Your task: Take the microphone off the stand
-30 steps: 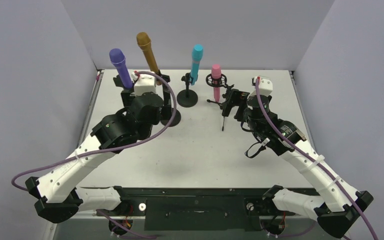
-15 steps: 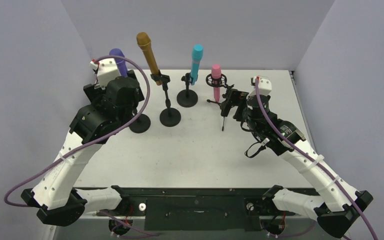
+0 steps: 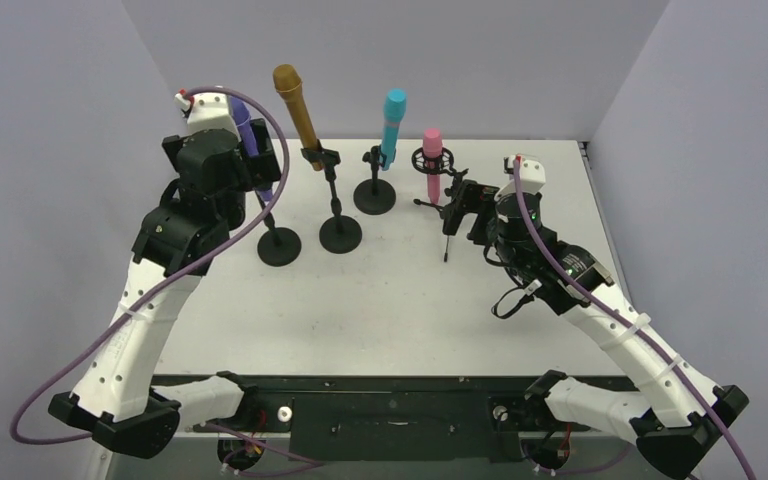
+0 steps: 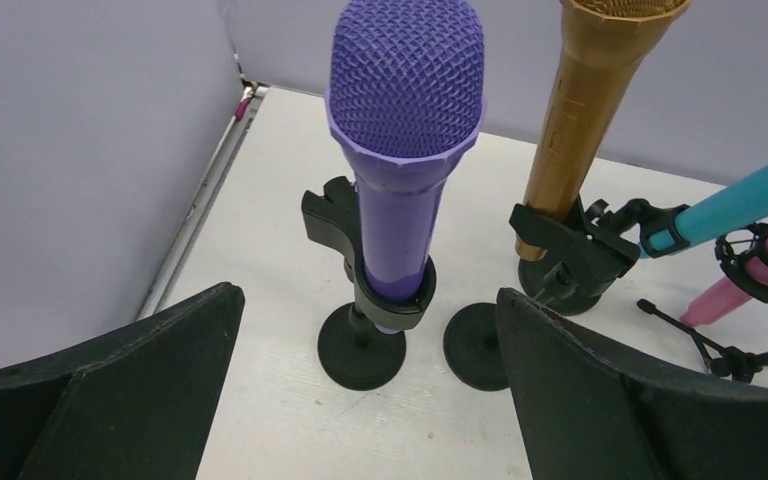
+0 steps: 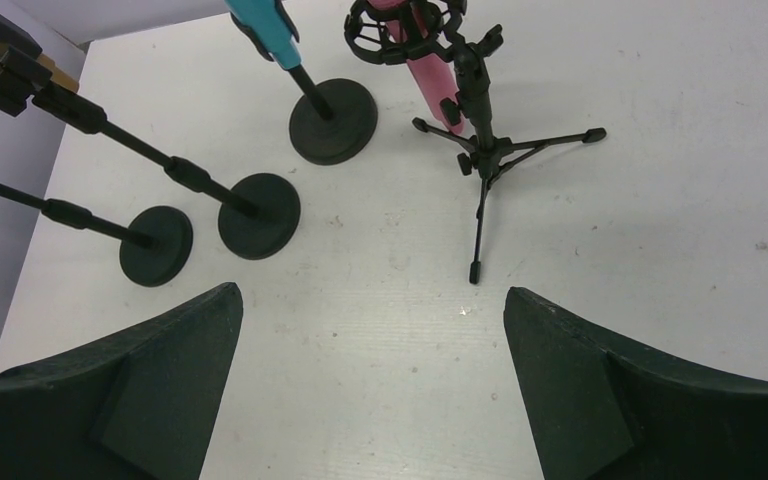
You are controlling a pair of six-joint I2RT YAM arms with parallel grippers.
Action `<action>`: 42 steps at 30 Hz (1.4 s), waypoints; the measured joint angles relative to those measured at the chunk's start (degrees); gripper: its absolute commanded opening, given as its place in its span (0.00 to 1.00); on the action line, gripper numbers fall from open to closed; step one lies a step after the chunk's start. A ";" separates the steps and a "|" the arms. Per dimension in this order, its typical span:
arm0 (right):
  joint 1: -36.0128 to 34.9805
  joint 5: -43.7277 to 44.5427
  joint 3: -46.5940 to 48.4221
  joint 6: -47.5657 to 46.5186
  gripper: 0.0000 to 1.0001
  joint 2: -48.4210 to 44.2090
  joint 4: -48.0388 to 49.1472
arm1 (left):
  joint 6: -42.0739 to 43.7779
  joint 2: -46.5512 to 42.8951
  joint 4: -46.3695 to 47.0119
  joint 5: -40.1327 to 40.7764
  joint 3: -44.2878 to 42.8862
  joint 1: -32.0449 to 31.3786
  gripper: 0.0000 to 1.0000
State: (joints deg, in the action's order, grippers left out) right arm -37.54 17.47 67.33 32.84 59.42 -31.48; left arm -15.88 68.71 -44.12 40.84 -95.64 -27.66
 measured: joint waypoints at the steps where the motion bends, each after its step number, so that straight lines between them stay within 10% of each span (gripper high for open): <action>1: 0.00 -0.02 -0.04 0.00 0.99 0.00 0.04 | 0.70 -0.31 1.14 -1.92 1.05 0.90 0.98; 12: -5.09 0.68 0.98 -2.03 0.99 1.42 2.38 | 3.45 -4.33 8.07 -19.02 8.92 10.60 0.96; 18: -15.63 -1.73 14.43 -9.25 0.99 16.76 8.98 | 1.62 -9.55 7.63 -23.78 9.51 11.04 0.96; 42: -24.50 -12.13 54.51 -28.61 0.95 57.92 17.07 | -1.53 -15.96 -4.72 -13.92 -0.02 11.15 0.96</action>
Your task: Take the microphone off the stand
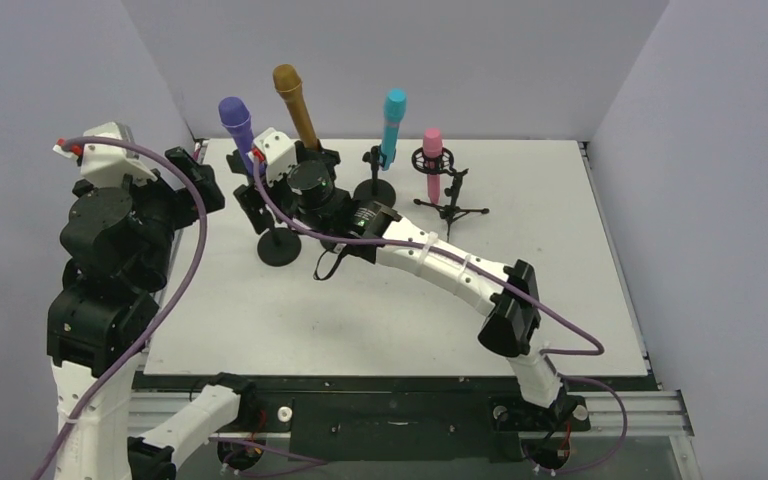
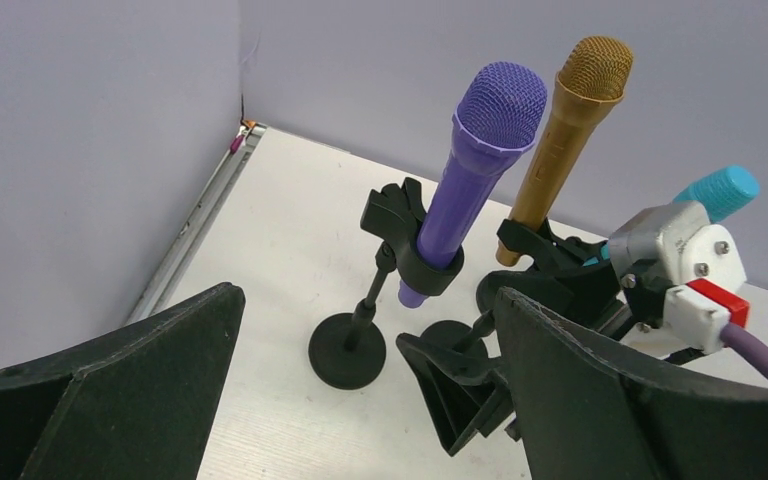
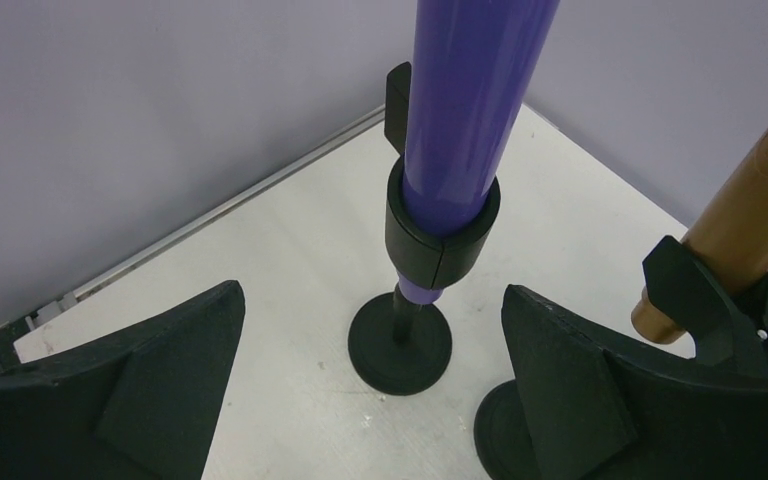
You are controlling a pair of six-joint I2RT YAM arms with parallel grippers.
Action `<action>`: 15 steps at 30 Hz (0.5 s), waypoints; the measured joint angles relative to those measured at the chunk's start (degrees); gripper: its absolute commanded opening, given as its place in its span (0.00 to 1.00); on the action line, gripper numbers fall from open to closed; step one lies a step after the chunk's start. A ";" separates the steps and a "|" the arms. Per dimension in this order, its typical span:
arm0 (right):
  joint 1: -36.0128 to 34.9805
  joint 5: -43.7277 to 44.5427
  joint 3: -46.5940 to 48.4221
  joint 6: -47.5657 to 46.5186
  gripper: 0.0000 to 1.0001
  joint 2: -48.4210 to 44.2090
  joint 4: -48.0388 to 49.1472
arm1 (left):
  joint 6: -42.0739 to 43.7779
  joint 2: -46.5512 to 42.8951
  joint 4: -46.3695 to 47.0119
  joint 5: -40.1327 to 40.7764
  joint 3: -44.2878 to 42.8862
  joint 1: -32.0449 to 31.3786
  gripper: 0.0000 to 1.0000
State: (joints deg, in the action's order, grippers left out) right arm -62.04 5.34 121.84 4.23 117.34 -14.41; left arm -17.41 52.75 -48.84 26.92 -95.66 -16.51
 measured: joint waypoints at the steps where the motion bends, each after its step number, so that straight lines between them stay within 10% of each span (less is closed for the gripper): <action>1: 0.00 0.28 0.68 -0.33 0.95 0.87 0.90 | 0.00 -0.13 -0.07 0.02 -0.09 0.00 0.96; 15: 0.13 4.31 5.07 -0.92 0.83 8.00 9.14 | 0.09 -0.33 -1.18 0.26 -3.02 0.00 0.96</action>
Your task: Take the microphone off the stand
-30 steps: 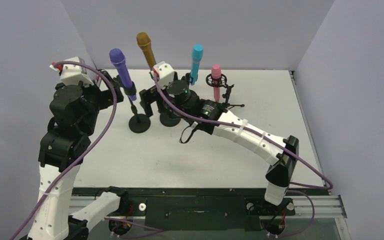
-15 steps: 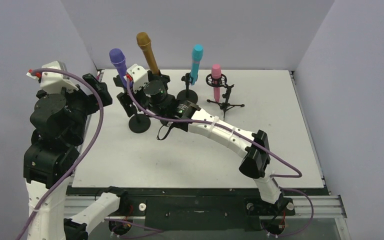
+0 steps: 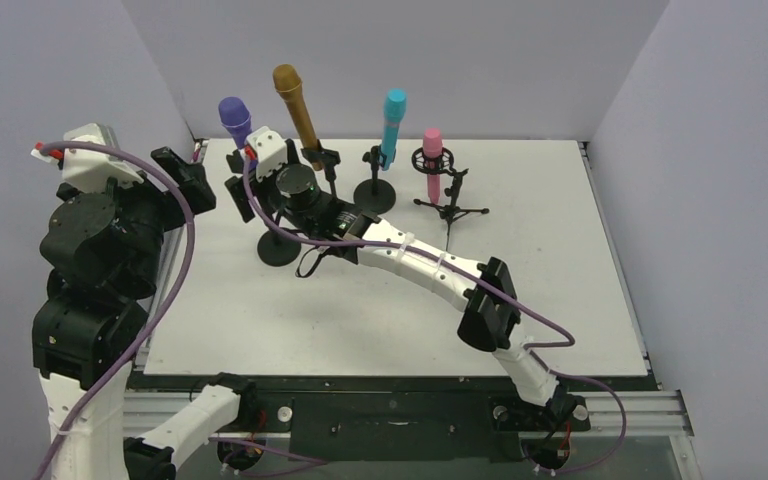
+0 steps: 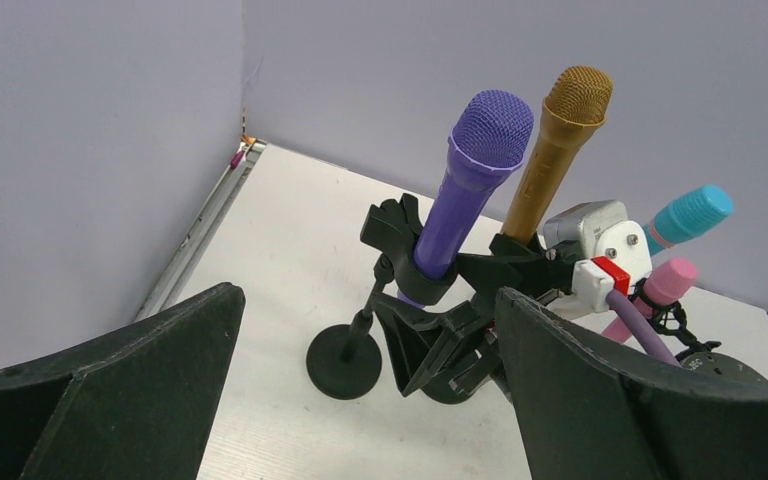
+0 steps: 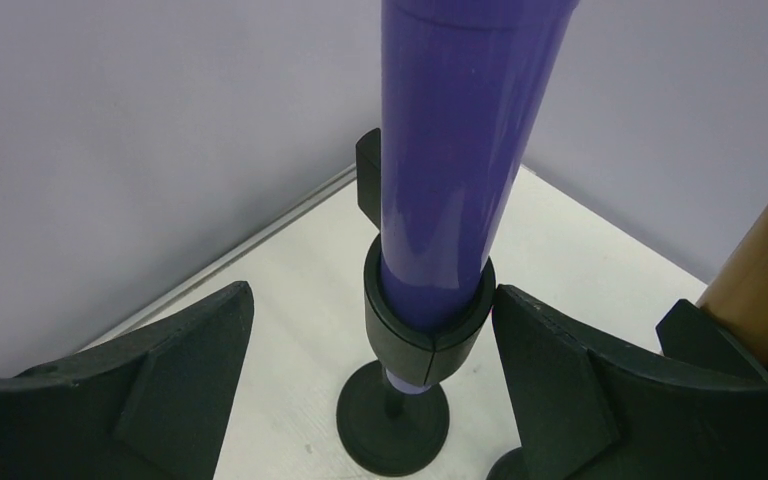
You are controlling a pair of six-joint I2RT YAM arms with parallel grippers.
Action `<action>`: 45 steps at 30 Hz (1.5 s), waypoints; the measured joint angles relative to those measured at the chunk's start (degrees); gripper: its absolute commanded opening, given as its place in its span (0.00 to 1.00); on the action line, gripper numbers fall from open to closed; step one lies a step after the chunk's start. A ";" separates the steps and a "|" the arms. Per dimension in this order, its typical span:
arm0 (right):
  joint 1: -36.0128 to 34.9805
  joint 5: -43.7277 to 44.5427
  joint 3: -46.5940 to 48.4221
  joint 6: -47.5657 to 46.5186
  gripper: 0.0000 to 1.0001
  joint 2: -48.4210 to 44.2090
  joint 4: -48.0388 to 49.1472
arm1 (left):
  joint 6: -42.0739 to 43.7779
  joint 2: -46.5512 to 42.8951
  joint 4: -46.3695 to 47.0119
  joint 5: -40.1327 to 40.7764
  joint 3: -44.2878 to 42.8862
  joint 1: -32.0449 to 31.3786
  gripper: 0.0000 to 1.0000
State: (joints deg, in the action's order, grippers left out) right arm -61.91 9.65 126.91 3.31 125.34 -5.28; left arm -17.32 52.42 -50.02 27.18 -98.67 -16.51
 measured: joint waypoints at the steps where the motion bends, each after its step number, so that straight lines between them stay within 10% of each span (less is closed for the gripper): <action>1: 0.00 0.13 0.44 0.00 0.83 0.55 0.55 | 0.02 0.00 -0.04 0.07 -0.22 0.00 0.96; 31: 1.18 2.99 2.62 1.77 0.54 6.69 9.11 | 0.22 0.26 -1.27 -0.35 -2.73 -1.07 0.96; 40: 1.07 2.99 2.86 1.88 0.00 6.69 8.85 | 0.20 0.24 -1.27 -0.35 -2.73 -1.07 0.97; 45: 0.85 2.93 2.91 1.84 0.00 6.67 8.59 | 0.22 -0.20 -1.20 -0.57 -2.51 -1.07 0.96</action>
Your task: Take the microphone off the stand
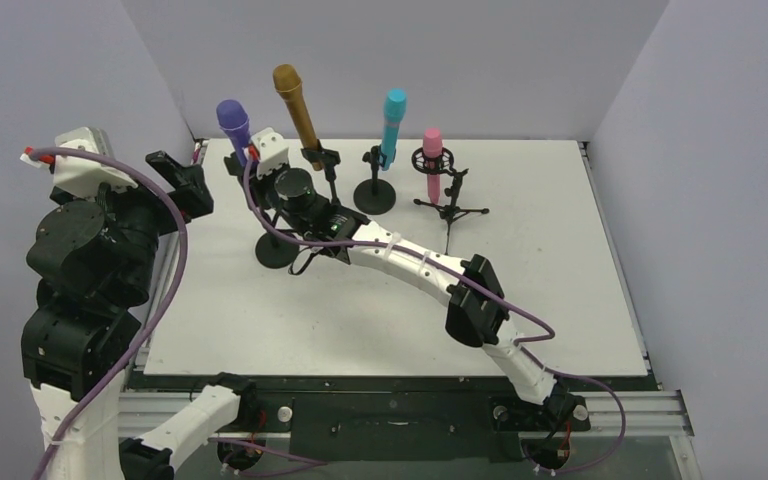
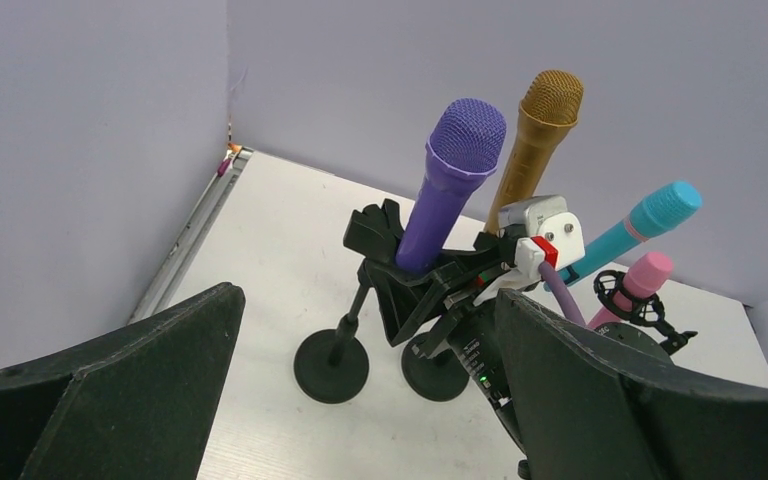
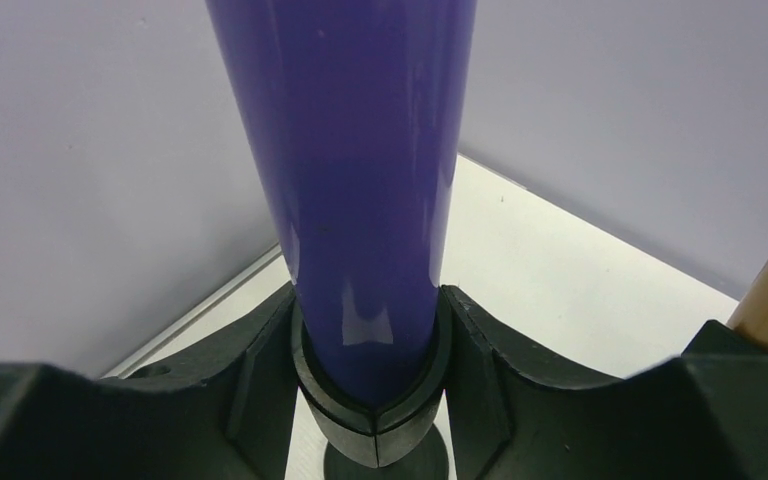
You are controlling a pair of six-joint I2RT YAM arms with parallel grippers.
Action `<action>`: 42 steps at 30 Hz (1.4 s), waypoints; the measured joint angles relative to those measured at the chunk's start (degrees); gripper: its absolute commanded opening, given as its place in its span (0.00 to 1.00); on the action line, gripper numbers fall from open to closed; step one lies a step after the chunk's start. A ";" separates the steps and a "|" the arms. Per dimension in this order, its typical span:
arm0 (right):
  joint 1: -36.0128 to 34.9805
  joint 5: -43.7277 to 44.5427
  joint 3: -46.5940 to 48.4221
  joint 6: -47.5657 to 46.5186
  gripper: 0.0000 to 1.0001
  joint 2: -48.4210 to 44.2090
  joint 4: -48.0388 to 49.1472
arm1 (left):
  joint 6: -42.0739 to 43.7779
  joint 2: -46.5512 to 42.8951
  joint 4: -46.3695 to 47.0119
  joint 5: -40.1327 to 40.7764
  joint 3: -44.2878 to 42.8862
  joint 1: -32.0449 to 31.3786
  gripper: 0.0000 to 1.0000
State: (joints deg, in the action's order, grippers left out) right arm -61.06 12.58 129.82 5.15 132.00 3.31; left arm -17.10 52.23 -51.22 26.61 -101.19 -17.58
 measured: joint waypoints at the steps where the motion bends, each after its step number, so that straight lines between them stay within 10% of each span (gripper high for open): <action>1: -0.04 -0.04 -0.42 -0.02 0.00 -0.33 0.07 | 0.00 -0.17 0.00 -0.09 0.17 0.00 0.97; 18: -1.22 -8.44 -41.70 2.01 0.00 -40.04 -2.67 | 0.31 -3.91 5.09 -13.68 5.88 0.00 0.96; 31: 10.67 -17.40 -65.92 2.99 0.00 -70.44 -4.96 | -2.01 0.66 26.10 -49.13 22.49 -0.11 0.98; 42: 17.00 -33.62 -68.43 3.04 0.00 -81.85 -12.57 | -4.66 6.54 54.73 -80.08 30.77 -5.14 0.98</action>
State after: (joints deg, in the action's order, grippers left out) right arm -44.05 -21.04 61.39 8.19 50.15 -9.26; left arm -21.76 58.76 3.51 -53.47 -70.41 -22.72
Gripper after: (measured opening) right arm 0.436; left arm 0.997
